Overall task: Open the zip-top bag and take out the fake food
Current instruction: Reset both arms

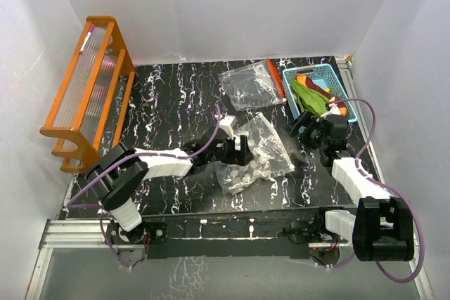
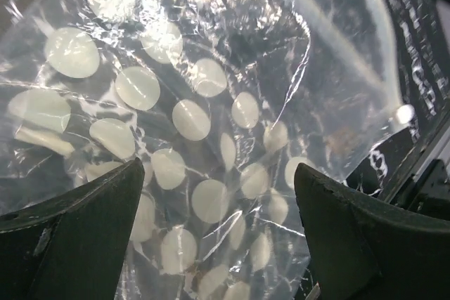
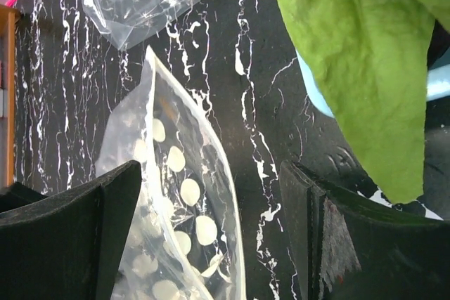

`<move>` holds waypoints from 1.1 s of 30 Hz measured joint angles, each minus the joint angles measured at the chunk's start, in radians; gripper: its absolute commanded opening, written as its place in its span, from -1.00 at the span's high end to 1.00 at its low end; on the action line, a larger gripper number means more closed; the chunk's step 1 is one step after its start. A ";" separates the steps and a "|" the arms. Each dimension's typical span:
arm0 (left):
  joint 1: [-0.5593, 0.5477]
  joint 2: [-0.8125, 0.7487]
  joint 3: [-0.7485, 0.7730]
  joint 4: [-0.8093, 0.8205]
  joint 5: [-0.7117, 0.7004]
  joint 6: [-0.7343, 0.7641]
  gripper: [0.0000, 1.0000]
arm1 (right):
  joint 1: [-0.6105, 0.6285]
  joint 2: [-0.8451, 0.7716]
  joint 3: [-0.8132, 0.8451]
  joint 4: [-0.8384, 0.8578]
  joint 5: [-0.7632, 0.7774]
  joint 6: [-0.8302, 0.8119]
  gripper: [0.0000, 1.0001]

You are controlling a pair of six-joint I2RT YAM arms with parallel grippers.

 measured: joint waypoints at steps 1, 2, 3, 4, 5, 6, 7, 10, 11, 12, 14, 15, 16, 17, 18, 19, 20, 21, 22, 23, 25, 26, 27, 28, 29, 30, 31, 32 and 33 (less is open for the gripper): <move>-0.010 0.022 0.004 -0.001 0.006 -0.003 -0.74 | 0.000 0.000 0.010 -0.016 0.004 -0.006 -0.64; -0.015 0.043 0.007 -0.006 0.010 -0.007 -0.75 | 0.000 0.000 0.021 -0.028 0.006 -0.013 -0.64; -0.016 0.063 0.010 -0.012 0.010 -0.010 -0.76 | 0.000 0.000 0.031 -0.032 0.006 -0.020 -0.64; -0.016 0.077 0.011 -0.016 0.009 -0.013 -0.76 | 0.000 -0.001 0.037 -0.034 0.005 -0.024 -0.65; -0.013 0.096 0.013 -0.015 0.007 -0.018 -0.76 | 0.002 -0.002 0.042 -0.034 0.000 -0.031 -0.65; -0.008 0.105 0.017 -0.003 0.008 -0.023 -0.76 | 0.002 -0.002 0.044 -0.035 -0.006 -0.037 -0.64; -0.001 0.111 0.023 0.001 0.011 -0.029 -0.76 | 0.003 -0.002 0.045 -0.037 -0.011 -0.042 -0.64; 0.037 0.126 0.023 0.030 0.027 -0.048 -0.77 | 0.005 -0.002 0.045 -0.049 -0.030 -0.058 -0.64; 0.057 0.131 0.023 0.040 0.034 -0.053 -0.77 | 0.005 -0.002 0.045 -0.052 -0.036 -0.064 -0.64; 0.076 0.134 0.022 0.047 0.039 -0.056 -0.77 | 0.005 -0.002 0.045 -0.054 -0.040 -0.069 -0.64; 0.132 0.137 0.013 0.073 0.048 -0.063 -0.79 | 0.006 -0.002 0.050 -0.064 -0.045 -0.077 -0.65; 0.161 0.136 0.005 0.084 0.052 -0.065 -0.80 | 0.007 -0.002 0.052 -0.068 -0.048 -0.081 -0.65; 0.185 0.132 -0.001 0.089 0.051 -0.064 -0.80 | 0.007 -0.002 0.055 -0.074 -0.052 -0.087 -0.65; 0.200 0.124 -0.005 0.087 0.048 -0.061 -0.81 | 0.007 -0.002 0.057 -0.076 -0.060 -0.094 -0.66; 0.218 0.114 -0.008 0.073 0.036 -0.056 -0.81 | 0.007 -0.002 0.060 -0.078 -0.069 -0.101 -0.70; 0.230 0.100 -0.009 0.054 0.020 -0.049 -0.81 | 0.007 -0.002 0.066 -0.083 -0.079 -0.110 -0.81; 0.237 0.085 -0.009 0.035 0.009 -0.042 -0.81 | 0.007 -0.003 0.073 -0.086 -0.088 -0.122 -0.91; 0.239 0.066 -0.009 0.019 0.000 -0.036 -0.81 | 0.007 -0.003 0.080 -0.089 -0.091 -0.126 -0.95; 0.238 0.045 -0.009 0.006 -0.005 -0.031 -0.82 | 0.007 -0.002 0.090 -0.095 -0.092 -0.132 -0.96; 0.237 0.025 -0.009 -0.001 -0.008 -0.026 -0.82 | 0.008 0.002 0.105 -0.105 -0.092 -0.142 -0.97; 0.235 -0.031 -0.009 -0.013 -0.015 -0.017 -0.84 | 0.009 0.028 0.147 -0.131 -0.090 -0.161 -0.96; 0.235 -0.051 -0.009 -0.015 -0.017 -0.014 -0.86 | 0.008 0.044 0.164 -0.135 -0.089 -0.169 -0.96; 0.235 -0.076 -0.008 -0.018 -0.019 -0.008 -0.88 | 0.008 0.064 0.180 -0.139 -0.088 -0.177 -0.97; 0.235 -0.098 -0.006 -0.021 -0.021 -0.003 -0.89 | 0.008 0.077 0.189 -0.143 -0.087 -0.181 -0.97; 0.235 -0.117 -0.005 -0.025 -0.024 0.000 -0.90 | 0.008 0.086 0.191 -0.147 -0.085 -0.186 -0.97; 0.235 -0.136 -0.004 -0.028 -0.027 0.003 -0.91 | 0.008 0.091 0.191 -0.154 -0.085 -0.190 -0.97; 0.236 -0.158 -0.004 -0.039 -0.032 0.007 -0.94 | 0.008 0.093 0.190 -0.160 -0.085 -0.195 -0.97; 0.237 -0.163 -0.004 -0.041 -0.034 0.008 -0.94 | 0.008 0.095 0.190 -0.162 -0.085 -0.198 -0.97; 0.237 -0.177 -0.005 -0.046 -0.039 0.011 -0.94 | 0.008 0.095 0.190 -0.162 -0.085 -0.201 -0.96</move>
